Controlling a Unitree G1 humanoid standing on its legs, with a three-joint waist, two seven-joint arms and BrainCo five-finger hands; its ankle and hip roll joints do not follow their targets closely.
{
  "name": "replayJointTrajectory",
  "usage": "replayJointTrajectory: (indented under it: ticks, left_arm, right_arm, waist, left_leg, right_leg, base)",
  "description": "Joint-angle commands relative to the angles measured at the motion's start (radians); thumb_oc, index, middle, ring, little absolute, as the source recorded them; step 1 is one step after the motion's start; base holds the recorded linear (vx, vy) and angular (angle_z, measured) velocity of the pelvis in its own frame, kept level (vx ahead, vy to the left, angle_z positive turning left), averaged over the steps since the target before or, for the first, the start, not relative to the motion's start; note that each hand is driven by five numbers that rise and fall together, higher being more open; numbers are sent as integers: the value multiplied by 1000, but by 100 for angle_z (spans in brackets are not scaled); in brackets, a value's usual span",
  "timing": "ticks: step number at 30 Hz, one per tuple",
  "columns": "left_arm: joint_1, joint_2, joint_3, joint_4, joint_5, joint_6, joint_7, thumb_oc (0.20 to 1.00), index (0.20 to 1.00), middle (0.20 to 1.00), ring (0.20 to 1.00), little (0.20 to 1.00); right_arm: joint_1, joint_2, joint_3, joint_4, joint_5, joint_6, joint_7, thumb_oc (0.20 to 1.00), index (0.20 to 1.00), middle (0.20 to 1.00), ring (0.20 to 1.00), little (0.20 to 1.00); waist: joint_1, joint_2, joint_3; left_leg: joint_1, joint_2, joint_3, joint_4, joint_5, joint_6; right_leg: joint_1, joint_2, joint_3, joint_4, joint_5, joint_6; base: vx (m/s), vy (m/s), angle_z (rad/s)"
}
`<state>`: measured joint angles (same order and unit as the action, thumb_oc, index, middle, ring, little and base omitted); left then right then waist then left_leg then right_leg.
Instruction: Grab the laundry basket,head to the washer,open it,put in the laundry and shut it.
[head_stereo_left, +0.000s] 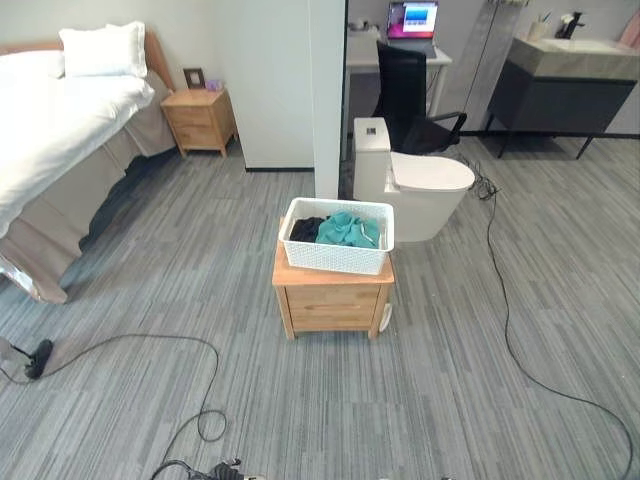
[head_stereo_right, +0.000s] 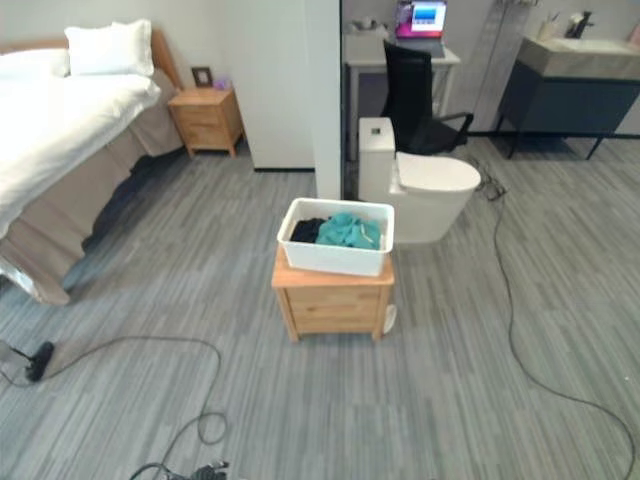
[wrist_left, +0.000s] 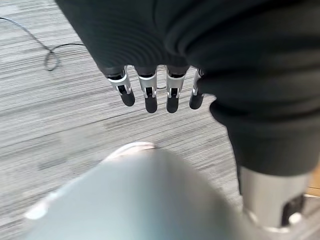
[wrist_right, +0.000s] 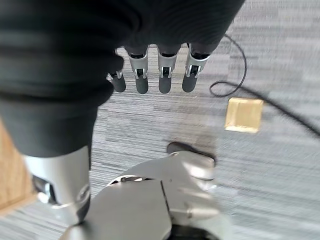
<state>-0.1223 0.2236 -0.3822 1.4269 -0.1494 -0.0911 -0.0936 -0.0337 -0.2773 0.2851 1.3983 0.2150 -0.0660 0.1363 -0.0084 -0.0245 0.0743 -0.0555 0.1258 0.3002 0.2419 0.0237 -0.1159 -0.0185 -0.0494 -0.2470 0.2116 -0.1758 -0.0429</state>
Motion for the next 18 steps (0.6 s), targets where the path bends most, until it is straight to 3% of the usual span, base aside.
replayJointTrajectory:
  ticks: [1,2,4,5,6,8,10,11,14,16,17,18]
  left_arm:
    - [-65,-75,35,13,-47,-1,-10,1000,1000,1000,1000,1000]
    - [-64,-73,35,15,-39,2,-17,1000,1000,1000,1000,1000]
    - [-65,-71,36,27,-18,9,-22,1000,1000,1000,1000,1000]
    - [-63,-69,39,35,-5,10,-19,1000,1000,1000,1000,1000]
    - [-58,-66,42,41,2,9,-15,1000,1000,1000,1000,1000]
    - [-56,-67,42,40,-1,9,-14,1000,1000,1000,1000,1000]
    - [-51,-77,43,32,-9,5,-10,1000,1000,1000,1000,1000]
    - [-51,-76,44,32,-9,5,-9,1000,1000,1000,1000,1000]
    - [-43,-82,51,21,-25,3,-6,1000,1000,1000,1000,1000]
    - [-29,-82,64,21,-30,3,-7,1000,1000,1000,1000,1000]
    - [-22,-83,65,20,-30,1,-6,1000,1000,1000,1000,1000]
    - [-24,-82,66,18,-34,-1,-4,1000,1000,1000,1000,1000]
  right_arm:
    - [-41,-39,24,70,-28,0,14,1000,1000,1000,1000,1000]
    - [-41,-52,18,76,-30,7,13,1000,1000,1000,1000,1000]
    - [-42,-64,7,87,-37,10,4,1000,1000,1000,1000,1000]
    - [-46,-72,1,90,-36,10,0,1000,1000,1000,1000,1000]
    - [-54,-79,-2,86,-34,8,-2,1000,1000,1000,1000,1000]
    - [-56,-82,1,84,-36,7,-3,1000,1000,1000,1000,1000]
    - [-68,-87,15,76,-49,0,-11,1000,1000,1000,1000,1000]
    - [-68,-86,15,76,-49,0,-11,1000,1000,1000,1000,1000]
    - [-85,-84,31,73,-59,-1,-12,1000,1000,1000,1000,1000]
    - [-83,-78,36,74,-68,1,-5,1000,1000,1000,1000,1000]
    - [-80,-74,38,76,-68,1,-5,1000,1000,1000,1000,1000]
    - [-79,-67,35,83,-72,7,-4,1000,1000,1000,1000,1000]
  waist:
    - [8,5,61]
    - [1,15,64]
    - [-1,29,67]
    - [-3,38,65]
    - [-5,60,60]
    - [-5,69,59]
    - [2,94,54]
    - [1,90,57]
    - [7,97,50]
    - [11,93,23]
    - [21,97,18]
    - [30,84,-4]
  left_leg:
    - [-90,91,-34,182,183,-52]
    - [-115,129,19,197,220,-57]
    - [-140,130,42,149,229,-55]
    - [-146,118,49,83,228,-47]
    - [-143,97,46,-71,232,-31]
    - [-135,92,41,-142,250,-28]
    - [-144,124,36,-295,305,-37]
    - [-137,120,38,-298,306,-37]
    - [-176,177,71,-329,317,-52]
    - [-158,179,83,-329,299,-53]
    - [-148,182,105,-329,325,-48]
    - [-148,163,118,-294,321,-48]
  right_leg:
    - [134,-21,-93,-180,152,80]
    - [161,-6,-112,-188,134,68]
    - [187,9,-108,-196,121,62]
    - [195,13,-101,-201,114,67]
    - [200,17,-92,-202,103,81]
    - [205,16,-88,-202,98,87]
    - [221,18,-69,-196,76,102]
    - [225,14,-70,-194,72,103]
    - [252,17,-46,-191,54,120]
    - [291,5,-20,-200,24,141]
    - [299,-2,-15,-206,27,139]
    - [334,-36,-3,-206,2,150]
  base:
    - [52,-293,44]
    - [150,-146,67]
    - [153,-38,65]
    - [219,89,28]
    - [285,129,16]
    - [191,103,-8]
    - [291,124,-27]
    - [304,102,-37]
    - [337,66,-30]
    - [468,91,-28]
    - [718,185,-37]
    - [461,168,-37]
